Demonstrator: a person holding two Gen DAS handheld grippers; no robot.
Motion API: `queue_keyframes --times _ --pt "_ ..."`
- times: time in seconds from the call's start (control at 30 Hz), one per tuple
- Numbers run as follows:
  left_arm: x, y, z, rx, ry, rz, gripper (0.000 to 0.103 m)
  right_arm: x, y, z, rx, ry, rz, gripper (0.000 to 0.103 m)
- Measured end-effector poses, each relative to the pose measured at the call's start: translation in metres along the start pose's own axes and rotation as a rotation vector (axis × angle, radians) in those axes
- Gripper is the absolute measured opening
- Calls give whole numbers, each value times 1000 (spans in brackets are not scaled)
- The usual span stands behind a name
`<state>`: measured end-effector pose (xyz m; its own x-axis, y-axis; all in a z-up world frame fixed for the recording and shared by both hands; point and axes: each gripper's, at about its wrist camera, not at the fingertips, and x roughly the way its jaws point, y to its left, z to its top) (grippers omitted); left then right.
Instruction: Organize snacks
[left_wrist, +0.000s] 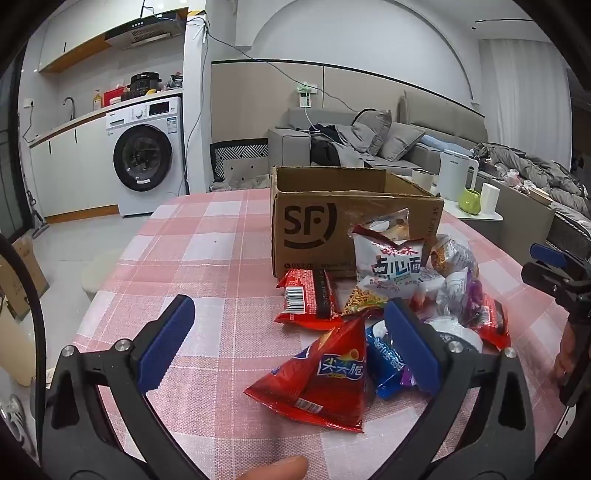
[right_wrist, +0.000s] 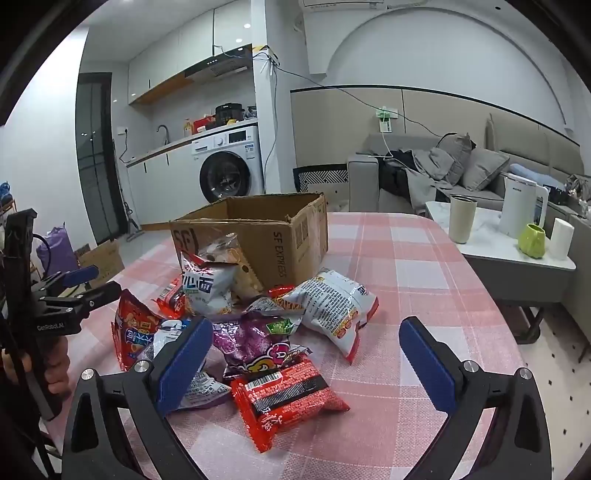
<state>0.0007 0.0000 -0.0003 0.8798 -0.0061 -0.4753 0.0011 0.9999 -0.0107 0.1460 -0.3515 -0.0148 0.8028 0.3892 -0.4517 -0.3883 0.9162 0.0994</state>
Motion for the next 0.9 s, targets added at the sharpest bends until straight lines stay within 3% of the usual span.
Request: queue_keyframes --times 0.17,0.9 --pt "0 0 0 -12 -2 -11 102 -4 6 2 -47 -11 -20 103" --pt "4 -1 0 -16 9 -31 102 -9 0 -1 -25 -29 8 103"
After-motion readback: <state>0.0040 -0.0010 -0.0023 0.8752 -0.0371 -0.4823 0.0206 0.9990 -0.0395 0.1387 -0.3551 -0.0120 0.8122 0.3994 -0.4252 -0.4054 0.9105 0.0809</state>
